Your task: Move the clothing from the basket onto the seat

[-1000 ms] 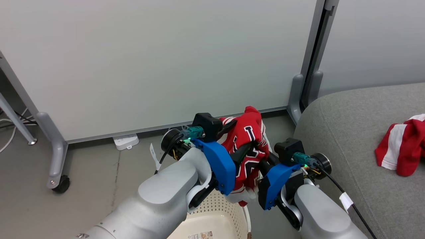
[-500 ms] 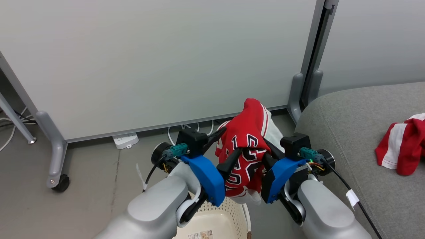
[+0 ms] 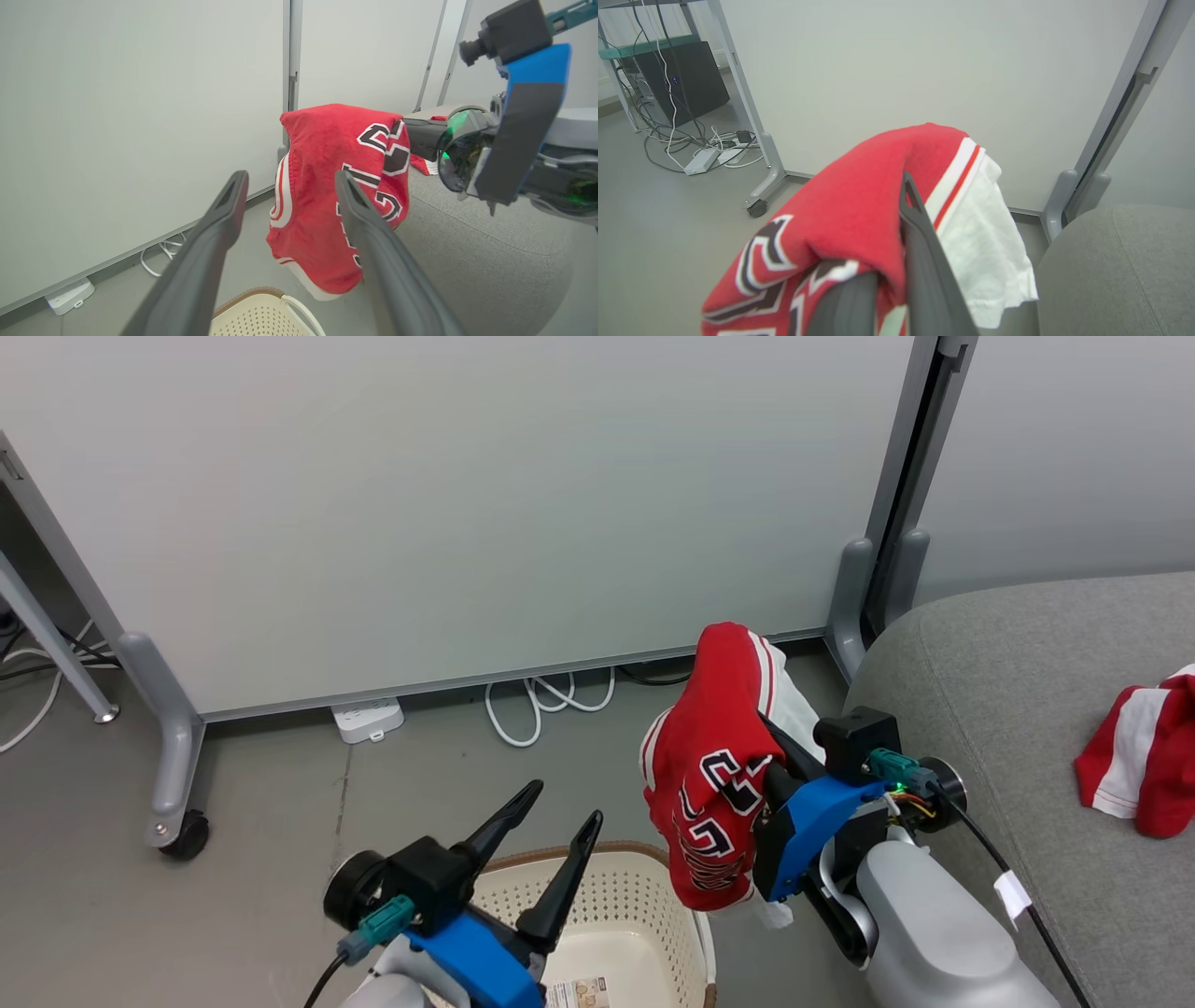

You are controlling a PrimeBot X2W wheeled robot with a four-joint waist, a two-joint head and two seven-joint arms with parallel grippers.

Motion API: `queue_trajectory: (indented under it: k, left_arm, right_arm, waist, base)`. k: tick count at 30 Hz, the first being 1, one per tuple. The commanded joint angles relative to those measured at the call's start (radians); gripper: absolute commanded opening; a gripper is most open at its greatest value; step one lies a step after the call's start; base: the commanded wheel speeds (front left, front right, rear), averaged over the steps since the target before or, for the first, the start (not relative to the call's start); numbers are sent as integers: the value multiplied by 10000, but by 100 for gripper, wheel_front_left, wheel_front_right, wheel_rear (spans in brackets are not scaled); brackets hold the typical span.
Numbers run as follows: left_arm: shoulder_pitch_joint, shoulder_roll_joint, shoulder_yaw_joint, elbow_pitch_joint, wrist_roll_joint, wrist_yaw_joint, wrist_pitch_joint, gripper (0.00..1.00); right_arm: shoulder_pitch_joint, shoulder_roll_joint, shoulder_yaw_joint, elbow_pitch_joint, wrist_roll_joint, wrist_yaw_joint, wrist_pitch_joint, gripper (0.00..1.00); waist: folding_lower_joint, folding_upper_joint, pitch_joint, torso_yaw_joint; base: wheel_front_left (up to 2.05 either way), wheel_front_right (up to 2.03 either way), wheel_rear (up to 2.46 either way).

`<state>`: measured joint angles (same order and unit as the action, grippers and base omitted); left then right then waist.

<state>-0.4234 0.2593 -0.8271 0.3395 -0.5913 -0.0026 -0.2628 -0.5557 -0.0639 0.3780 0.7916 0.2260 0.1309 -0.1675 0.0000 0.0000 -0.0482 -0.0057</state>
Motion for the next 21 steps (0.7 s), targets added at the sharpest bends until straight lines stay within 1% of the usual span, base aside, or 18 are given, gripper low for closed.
queue_trajectory:
  k: [1,4,10,16,21]
  left_arm:
    - [427,80,304,-193,241,-53,-27,100]
    - [1011,101,829,-406,624,-145,-27,100]
    - [1840,-208,1686,-500,1087,-367,-28,100]
    - [2163,-481,2112,-315,1530,-707,-28,100]
    - [2192,-624,2359,-183,1832,-899,-29,100]
  right_arm:
    - [121,-55,-58,-105,-33,-3,6,0]
    - [195,-86,-143,-176,-59,-3,46,0]
    - [297,-116,-289,-321,-127,-3,145,0]
    - [393,-101,-313,-456,-202,-3,240,0]
    - [439,-88,-304,-540,-221,-3,318,0]
  waist:
    - [0,0,5,24]
    - [0,0,18,70]
    - [0,0,19,134]
    - [0,0,0,101]
    - [0,0,-16,36]
  base:
    - [0,0,0]
    - [0,0,0]
    - [0,0,0]
    - [0,0,0]
    - [0,0,0]
